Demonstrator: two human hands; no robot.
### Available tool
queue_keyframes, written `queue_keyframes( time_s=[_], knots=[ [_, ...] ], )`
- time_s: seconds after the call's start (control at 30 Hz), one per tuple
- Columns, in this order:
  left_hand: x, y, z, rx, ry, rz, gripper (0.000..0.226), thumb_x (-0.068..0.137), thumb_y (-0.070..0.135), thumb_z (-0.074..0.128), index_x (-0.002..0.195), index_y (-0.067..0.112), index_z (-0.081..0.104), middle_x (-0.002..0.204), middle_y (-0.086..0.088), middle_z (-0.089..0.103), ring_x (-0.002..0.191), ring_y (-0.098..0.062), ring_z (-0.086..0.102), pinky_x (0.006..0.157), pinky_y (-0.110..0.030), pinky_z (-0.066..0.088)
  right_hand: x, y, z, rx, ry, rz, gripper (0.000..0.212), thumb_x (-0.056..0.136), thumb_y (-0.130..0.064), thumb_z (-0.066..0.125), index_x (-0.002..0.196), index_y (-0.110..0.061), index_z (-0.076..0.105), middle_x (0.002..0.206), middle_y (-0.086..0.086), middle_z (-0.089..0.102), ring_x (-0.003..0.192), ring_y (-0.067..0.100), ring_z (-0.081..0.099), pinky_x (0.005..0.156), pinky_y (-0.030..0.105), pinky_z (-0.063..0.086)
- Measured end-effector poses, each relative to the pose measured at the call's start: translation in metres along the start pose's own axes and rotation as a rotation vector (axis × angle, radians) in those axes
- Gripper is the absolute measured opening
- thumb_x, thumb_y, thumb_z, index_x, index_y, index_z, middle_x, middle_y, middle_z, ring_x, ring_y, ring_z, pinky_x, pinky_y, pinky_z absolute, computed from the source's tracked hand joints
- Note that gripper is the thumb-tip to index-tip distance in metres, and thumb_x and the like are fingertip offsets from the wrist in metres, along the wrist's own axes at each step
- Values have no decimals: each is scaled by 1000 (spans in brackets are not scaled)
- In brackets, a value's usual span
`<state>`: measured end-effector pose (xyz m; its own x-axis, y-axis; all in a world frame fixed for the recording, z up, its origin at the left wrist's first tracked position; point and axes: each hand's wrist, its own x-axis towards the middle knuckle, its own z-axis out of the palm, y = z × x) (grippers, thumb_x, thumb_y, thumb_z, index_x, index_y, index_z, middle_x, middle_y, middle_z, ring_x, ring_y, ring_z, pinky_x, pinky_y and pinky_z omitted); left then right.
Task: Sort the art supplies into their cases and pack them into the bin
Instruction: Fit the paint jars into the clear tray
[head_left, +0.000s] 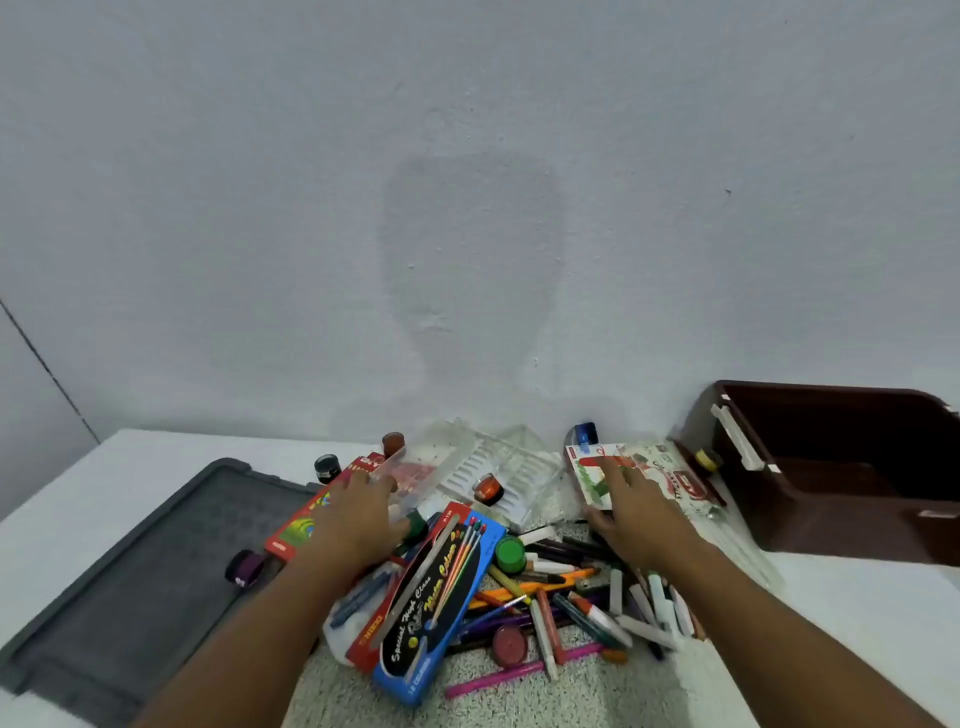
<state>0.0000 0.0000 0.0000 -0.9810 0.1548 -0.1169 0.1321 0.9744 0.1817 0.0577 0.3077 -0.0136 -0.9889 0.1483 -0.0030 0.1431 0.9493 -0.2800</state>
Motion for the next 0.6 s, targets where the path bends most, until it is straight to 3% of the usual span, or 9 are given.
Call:
queue_keyframes(
  time_s=[0.17,0.3,0.43,0.6],
  knots=[
    [0,-8,3,6,-14,-8,36,90,49,55,113,21,54,139,-10,41,130,-31,34,106,-46,38,-1,-4,5,14,-25,21,62,97,-44,44,148,-24,16,143,14,38,128,32,41,100,49,41],
    [7,-17,9,4,-54,-13,31,89,47,57,106,21,59,146,-13,36,134,-33,32,110,-48,33,-5,-10,12,-28,-62,32,66,97,-47,43,150,-22,13,145,14,36,131,32,38,104,51,38],
    [13,-25,18,-30,-43,2,25,87,43,62,99,22,61,141,-13,40,130,-28,37,108,-44,35,-10,-16,17,-75,-69,25,67,98,-47,42,151,-22,10,150,14,30,133,33,34,104,50,36],
    [20,-34,26,-50,-4,-23,23,90,43,58,86,21,65,133,-12,50,131,-29,36,107,-47,35,-14,-23,19,-78,-64,1,69,97,-48,41,153,-24,6,147,12,35,130,31,36,102,47,39]
  ],
)
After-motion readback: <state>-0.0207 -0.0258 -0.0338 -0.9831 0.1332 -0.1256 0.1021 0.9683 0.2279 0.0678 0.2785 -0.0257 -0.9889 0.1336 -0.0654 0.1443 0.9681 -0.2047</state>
